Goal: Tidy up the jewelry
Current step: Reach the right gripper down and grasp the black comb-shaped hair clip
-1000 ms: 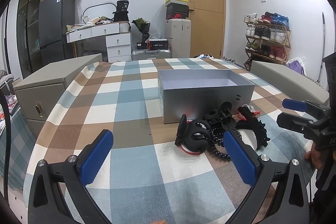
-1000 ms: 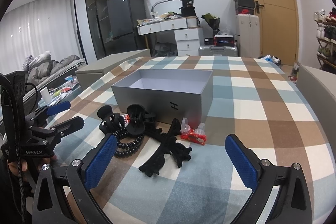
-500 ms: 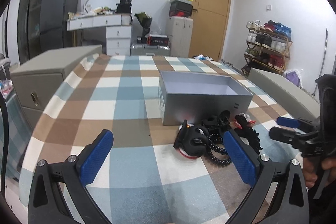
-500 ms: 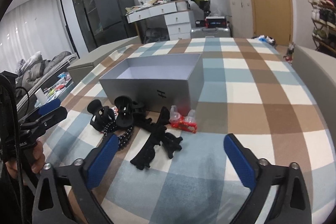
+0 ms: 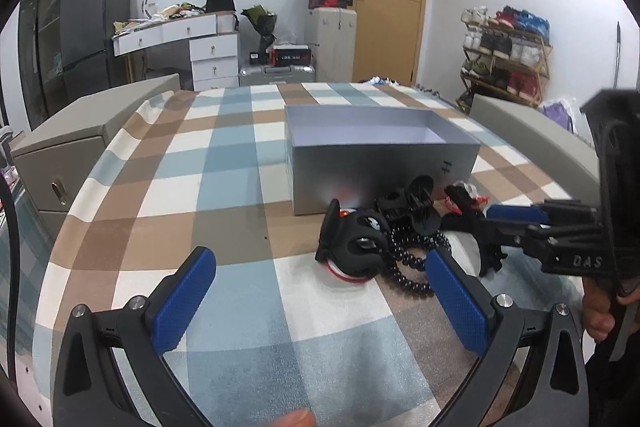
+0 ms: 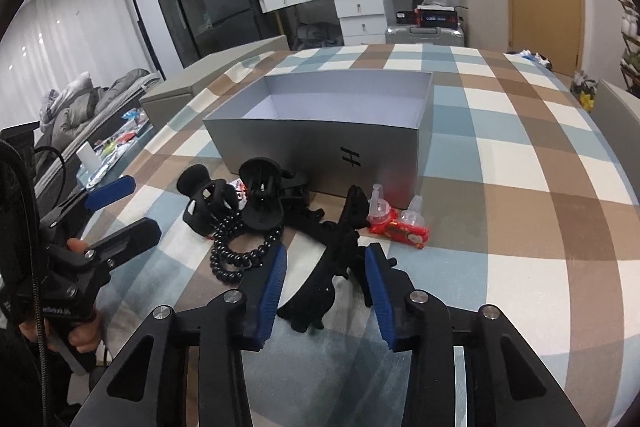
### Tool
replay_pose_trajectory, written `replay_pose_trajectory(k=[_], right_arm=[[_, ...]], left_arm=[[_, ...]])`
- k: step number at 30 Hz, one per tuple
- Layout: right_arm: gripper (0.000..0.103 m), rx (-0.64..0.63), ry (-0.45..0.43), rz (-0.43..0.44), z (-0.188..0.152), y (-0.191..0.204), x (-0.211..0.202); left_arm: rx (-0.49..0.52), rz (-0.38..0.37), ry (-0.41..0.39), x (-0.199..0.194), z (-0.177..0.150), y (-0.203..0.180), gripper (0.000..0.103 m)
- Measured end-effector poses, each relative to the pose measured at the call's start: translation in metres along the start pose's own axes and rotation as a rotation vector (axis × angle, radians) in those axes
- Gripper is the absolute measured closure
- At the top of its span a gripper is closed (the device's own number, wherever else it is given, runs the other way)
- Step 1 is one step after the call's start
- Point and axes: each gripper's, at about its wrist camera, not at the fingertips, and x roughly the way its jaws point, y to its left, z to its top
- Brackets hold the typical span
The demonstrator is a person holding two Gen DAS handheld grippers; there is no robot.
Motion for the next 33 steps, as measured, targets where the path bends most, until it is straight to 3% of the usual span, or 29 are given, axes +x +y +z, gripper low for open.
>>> replay_pose_trajectory(k=[2,4,14,17,27,33], right_arm=[[0.066,-0.007,0.004,-0.007,0.001,0.002,0.002],[0.077,-0.029,0.007,-0.025,0.002,0.005,0.003],[0.088,-0.102,-0.002,-0.083,0.001,0.01,0.003],[0.101,-0.081,-0.032,-0.057,0.001,0.007,-0.006],[0.097,-0.074,-0.007,-0.039,-0.01,0.005,-0.014],[0.083,-0.001,0.021,0.005,-0.012,-0.002,-0.014]], left_arm=[[0.005,0.009,0.0,0.0,0.001,0.0,0.001],[0.004,0.011,-0.001,-0.001,0.001,0.0,0.001],[-0.016,-0.024,0.046,0.005,0.002,0.001,0.001],[-0.01,-0.02,0.046,0.004,0.002,-0.001,0.001],[-0.01,-0.012,0.054,0.007,0.002,-0.001,0.001],[0.0,-0.015,0.051,0.007,0.002,-0.002,0.001]])
